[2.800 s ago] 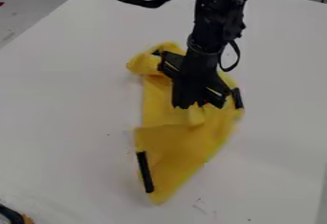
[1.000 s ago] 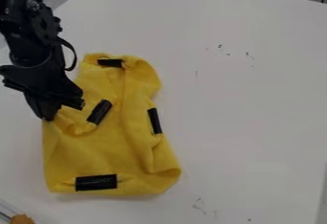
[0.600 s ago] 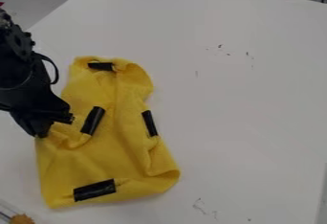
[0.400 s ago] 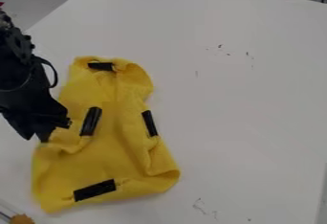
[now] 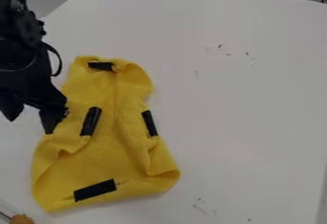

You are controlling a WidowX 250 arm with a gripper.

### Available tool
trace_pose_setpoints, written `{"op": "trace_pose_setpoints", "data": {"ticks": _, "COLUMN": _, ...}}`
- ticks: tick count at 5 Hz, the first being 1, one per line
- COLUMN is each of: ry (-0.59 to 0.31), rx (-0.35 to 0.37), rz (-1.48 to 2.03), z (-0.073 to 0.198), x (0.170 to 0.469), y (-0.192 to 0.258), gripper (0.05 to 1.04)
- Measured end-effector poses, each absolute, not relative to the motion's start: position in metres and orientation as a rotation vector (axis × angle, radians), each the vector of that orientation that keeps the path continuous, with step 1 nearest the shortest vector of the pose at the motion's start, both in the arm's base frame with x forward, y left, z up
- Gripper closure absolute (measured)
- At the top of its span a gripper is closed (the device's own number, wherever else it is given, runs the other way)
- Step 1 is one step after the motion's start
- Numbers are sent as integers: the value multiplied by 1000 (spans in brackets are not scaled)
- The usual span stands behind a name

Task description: Unfold the cloth from the top right to the bottom left

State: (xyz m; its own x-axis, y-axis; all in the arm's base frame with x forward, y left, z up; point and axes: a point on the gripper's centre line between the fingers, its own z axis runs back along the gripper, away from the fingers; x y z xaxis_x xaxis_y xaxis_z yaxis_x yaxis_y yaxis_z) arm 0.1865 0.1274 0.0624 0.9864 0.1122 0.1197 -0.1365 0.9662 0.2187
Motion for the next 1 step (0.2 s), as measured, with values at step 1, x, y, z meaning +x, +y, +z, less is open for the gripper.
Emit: {"op": "trace_pose_setpoints", "data": {"ticks": 1, "ry": -85, "rx": 265, "rz": 1, "z": 81, "x": 205, "y": 117, "gripper": 81}}
